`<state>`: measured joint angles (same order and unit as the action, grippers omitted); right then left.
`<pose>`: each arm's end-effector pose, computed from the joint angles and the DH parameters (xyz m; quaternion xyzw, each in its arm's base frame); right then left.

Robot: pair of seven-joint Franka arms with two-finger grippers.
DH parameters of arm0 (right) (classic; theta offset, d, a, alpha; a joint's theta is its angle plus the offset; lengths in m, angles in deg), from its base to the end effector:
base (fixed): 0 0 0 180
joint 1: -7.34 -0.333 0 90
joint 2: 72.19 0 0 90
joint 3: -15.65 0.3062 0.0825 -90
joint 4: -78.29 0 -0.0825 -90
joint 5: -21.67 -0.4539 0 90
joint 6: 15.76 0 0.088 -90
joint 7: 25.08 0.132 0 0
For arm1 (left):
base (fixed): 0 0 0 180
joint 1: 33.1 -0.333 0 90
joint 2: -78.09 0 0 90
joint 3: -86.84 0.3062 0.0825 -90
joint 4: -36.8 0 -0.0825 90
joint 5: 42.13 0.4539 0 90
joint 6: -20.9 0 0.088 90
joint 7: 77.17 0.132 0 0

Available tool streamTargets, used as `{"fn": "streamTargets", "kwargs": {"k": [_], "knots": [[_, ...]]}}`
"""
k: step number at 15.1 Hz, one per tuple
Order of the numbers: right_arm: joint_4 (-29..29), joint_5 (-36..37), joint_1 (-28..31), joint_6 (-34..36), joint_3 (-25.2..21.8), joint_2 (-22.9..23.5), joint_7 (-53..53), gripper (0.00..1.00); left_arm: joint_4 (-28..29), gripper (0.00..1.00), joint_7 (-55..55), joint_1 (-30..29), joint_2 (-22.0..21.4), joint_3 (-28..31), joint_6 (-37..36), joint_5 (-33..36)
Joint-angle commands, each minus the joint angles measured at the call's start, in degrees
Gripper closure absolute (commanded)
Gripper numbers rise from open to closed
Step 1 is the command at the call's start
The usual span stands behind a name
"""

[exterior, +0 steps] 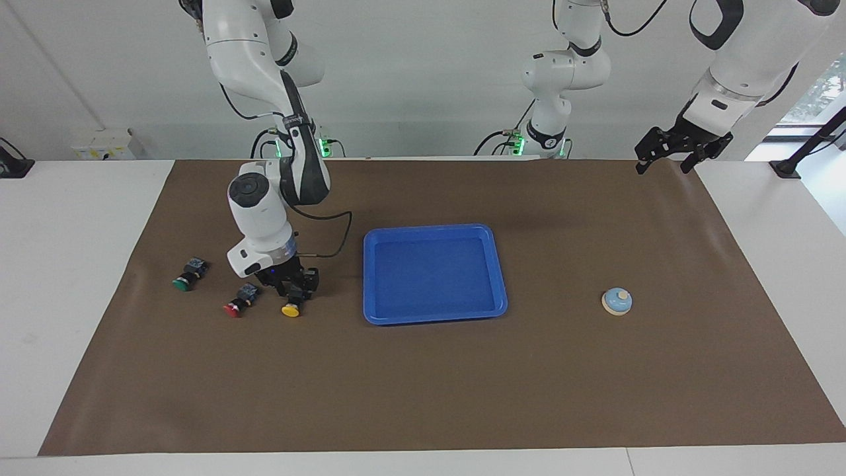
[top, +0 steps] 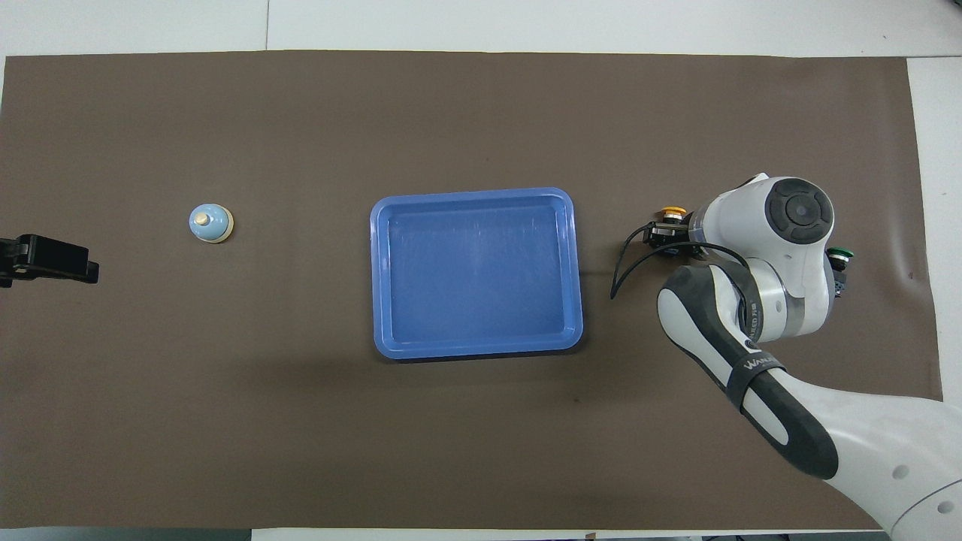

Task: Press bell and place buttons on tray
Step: 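Reach the right gripper to the yellow-capped button and grasp it, then carry the yellow button into the blue tray and release it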

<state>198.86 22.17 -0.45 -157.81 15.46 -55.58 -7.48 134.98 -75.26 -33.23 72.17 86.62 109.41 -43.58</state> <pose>0.6289 0.0838 0.2019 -0.9956 0.0837 -0.0422 0.0060 0.5865 -0.0044 0.5732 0.9992 -0.0173 -0.0325 0.0130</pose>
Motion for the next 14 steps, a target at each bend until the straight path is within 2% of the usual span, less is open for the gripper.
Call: {"fn": "streamTargets", "kwargs": {"k": [1,4,7,11,14], "knots": [[-1.03,-0.24,0.14,-0.24,0.10,0.44,0.77,1.00,-0.88,0.00,0.29,0.13,0.21,0.31,-0.79,-0.58],[-3.40,-0.24,-0.47,2.82,0.10,0.36,0.77,1.00,-0.88,0.00,0.29,0.13,0.21,0.31,-0.79,-0.58],[-9.54,-0.76,-1.61,11.60,0.19,-0.08,0.77,1.00,-0.88,0.00,0.29,0.13,0.21,0.31,-0.79,-0.58],[-16.67,-1.03,-9.59,19.79,0.19,0.09,10.06,1.00,-0.88,0.00,0.29,0.13,0.21,0.31,-0.79,-0.58],[-17.12,-4.00,-15.75,18.84,0.19,0.18,15.17,1.00,-0.88,0.00,0.29,0.13,0.21,0.31,-0.79,-0.58]]}}
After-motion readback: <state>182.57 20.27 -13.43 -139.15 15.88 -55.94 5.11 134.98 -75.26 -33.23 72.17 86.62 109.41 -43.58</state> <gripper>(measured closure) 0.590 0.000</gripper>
